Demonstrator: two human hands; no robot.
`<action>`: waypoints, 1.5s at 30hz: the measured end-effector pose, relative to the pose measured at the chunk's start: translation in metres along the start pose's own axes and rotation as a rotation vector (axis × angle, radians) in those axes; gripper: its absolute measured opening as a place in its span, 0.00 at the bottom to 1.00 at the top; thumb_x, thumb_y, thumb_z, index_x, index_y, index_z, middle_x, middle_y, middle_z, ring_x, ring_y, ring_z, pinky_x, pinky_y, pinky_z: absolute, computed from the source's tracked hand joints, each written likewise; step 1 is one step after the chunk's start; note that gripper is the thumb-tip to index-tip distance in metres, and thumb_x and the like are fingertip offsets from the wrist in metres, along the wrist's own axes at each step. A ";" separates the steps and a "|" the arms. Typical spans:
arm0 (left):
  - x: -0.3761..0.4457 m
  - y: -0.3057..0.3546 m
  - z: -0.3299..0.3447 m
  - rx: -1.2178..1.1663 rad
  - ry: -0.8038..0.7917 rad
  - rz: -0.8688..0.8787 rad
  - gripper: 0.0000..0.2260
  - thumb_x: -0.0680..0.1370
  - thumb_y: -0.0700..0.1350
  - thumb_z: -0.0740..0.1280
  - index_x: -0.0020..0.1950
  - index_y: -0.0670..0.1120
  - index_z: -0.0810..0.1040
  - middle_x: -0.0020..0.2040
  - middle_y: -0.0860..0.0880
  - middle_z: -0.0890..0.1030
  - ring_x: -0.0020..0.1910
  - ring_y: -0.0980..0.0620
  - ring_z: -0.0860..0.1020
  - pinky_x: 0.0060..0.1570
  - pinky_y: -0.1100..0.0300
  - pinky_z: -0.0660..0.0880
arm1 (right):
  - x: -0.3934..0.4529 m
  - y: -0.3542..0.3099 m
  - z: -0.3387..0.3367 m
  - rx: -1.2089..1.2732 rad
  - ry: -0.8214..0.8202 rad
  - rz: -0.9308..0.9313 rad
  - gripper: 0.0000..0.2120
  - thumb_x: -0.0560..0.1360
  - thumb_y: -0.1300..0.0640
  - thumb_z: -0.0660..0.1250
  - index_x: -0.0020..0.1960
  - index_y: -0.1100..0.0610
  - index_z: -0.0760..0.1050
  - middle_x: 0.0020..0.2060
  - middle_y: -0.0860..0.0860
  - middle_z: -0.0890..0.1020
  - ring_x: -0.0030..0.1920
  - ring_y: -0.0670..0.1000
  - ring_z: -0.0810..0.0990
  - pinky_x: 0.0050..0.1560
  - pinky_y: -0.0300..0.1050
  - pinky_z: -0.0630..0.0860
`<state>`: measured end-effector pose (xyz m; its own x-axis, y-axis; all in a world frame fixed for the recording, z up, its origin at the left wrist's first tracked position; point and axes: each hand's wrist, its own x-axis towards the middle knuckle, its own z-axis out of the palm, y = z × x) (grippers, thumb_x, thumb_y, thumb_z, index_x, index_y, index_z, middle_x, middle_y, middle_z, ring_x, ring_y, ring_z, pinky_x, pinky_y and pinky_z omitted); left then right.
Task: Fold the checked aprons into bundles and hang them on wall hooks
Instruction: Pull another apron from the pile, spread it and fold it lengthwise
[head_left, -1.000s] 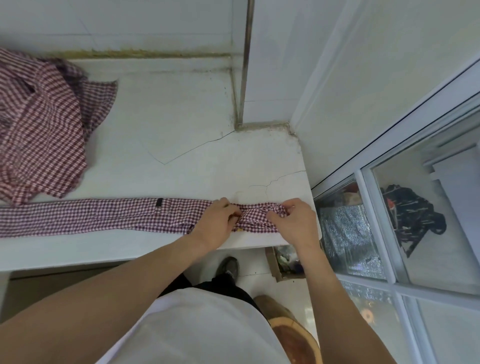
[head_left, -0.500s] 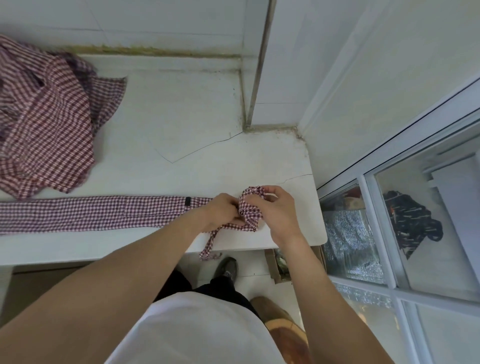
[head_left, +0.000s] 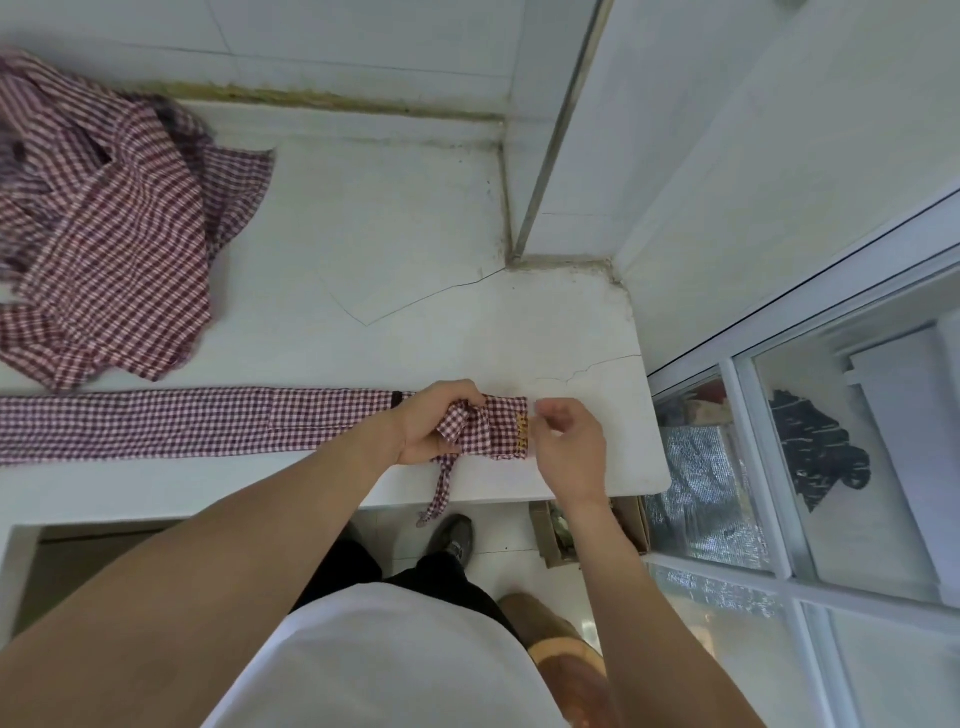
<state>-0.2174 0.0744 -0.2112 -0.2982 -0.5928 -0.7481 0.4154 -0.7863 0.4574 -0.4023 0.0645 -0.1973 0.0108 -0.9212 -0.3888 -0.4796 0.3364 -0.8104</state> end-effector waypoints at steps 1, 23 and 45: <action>-0.001 0.001 -0.001 -0.023 -0.005 -0.026 0.09 0.73 0.44 0.67 0.49 0.39 0.77 0.46 0.43 0.81 0.41 0.49 0.80 0.43 0.57 0.77 | 0.000 0.004 0.001 -0.050 -0.007 0.046 0.12 0.77 0.56 0.70 0.59 0.55 0.77 0.52 0.48 0.81 0.53 0.49 0.81 0.58 0.48 0.78; -0.031 0.034 -0.043 1.138 0.385 0.055 0.14 0.81 0.48 0.66 0.64 0.43 0.78 0.61 0.46 0.79 0.55 0.50 0.77 0.55 0.58 0.73 | 0.008 -0.010 0.038 0.189 -0.326 0.239 0.08 0.74 0.51 0.75 0.47 0.54 0.79 0.46 0.51 0.85 0.48 0.50 0.85 0.47 0.53 0.84; -0.015 -0.016 -0.045 1.136 0.666 0.670 0.09 0.78 0.45 0.70 0.56 0.43 0.76 0.51 0.51 0.74 0.45 0.54 0.74 0.48 0.63 0.70 | 0.029 -0.033 0.029 0.446 -0.243 0.395 0.06 0.76 0.60 0.72 0.51 0.60 0.79 0.47 0.53 0.85 0.48 0.51 0.83 0.46 0.53 0.83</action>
<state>-0.1809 0.1032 -0.2291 0.2444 -0.9519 -0.1847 -0.6607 -0.3029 0.6868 -0.3608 0.0325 -0.1940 0.1317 -0.6588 -0.7407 -0.0776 0.7381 -0.6702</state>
